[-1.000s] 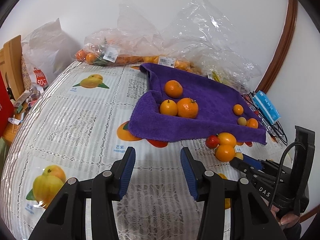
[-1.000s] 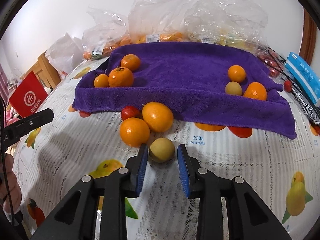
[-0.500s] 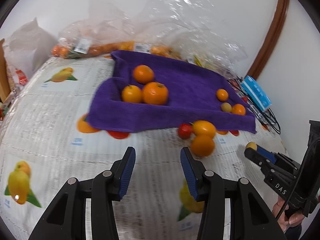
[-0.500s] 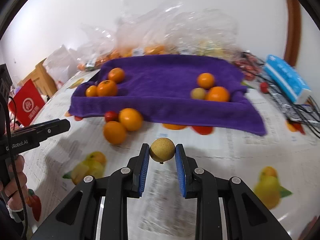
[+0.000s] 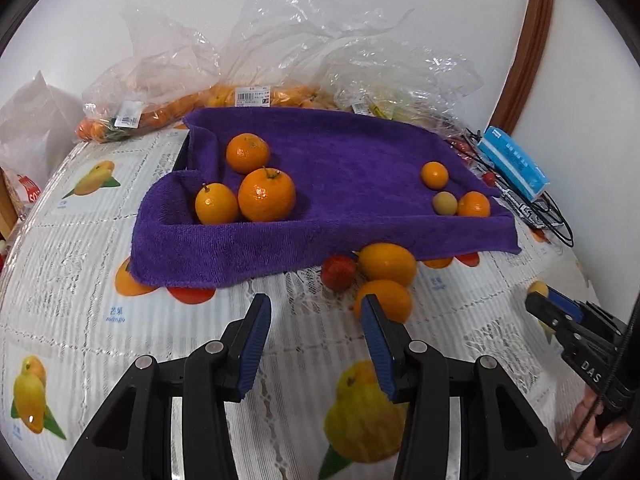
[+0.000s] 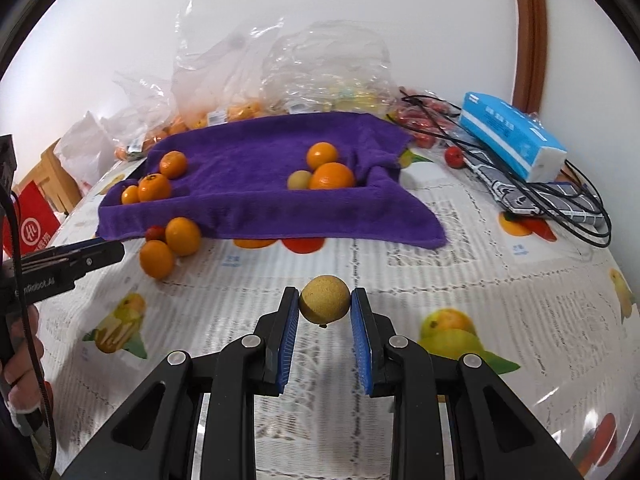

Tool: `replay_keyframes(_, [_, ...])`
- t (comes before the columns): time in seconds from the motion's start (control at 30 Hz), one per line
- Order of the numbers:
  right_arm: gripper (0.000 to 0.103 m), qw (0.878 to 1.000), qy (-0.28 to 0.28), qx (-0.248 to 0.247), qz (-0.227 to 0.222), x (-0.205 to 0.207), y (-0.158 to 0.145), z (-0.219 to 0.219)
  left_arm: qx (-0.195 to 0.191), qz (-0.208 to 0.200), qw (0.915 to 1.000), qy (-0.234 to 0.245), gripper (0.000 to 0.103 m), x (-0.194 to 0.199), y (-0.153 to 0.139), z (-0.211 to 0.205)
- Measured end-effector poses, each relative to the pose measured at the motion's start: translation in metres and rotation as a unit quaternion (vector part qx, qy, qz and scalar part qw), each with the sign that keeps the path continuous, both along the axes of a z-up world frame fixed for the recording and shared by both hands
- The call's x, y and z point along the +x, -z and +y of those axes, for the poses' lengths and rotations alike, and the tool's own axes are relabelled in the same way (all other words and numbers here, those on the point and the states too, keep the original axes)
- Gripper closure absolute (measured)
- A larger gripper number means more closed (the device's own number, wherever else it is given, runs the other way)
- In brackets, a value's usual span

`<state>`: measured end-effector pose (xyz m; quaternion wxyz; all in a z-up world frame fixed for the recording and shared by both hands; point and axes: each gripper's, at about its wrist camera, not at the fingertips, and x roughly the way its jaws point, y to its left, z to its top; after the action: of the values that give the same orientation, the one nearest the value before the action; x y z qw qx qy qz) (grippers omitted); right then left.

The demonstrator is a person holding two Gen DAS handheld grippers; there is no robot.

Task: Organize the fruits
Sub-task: 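Close the right tool on the tan fruit and lift it, then grasp a red round fruit with the left tool while the right tool holds the tan fruit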

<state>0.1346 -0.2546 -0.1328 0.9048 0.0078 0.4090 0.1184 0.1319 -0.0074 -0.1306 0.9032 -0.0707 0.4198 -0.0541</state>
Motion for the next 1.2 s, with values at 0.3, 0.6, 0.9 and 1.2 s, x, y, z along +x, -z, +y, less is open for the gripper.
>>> replay_keyframes(0.3, [0.077,1.0,-0.003,0.004,0.003,0.003,0.007,-0.001,0.005,0.011,0.9998,0.018,0.062,0.015,0.012,-0.006])
replay_keyframes(0.6, [0.077,0.999,-0.019,0.011,0.03,0.01,0.016,0.004,0.024,0.009,0.9991,0.033,0.062,0.026,0.019,-0.02])
replay_keyframes(0.9, [0.077,0.998,-0.025,0.038,0.044,0.013,0.02,0.002,0.058,0.01,0.9978,0.029,0.064,0.038,0.02,-0.035])
replay_keyframes(1.2, [0.077,0.998,-0.026,0.045,0.043,0.014,0.02,0.0,0.044,0.004,0.9986,0.028,0.079,0.036,0.019,-0.031])
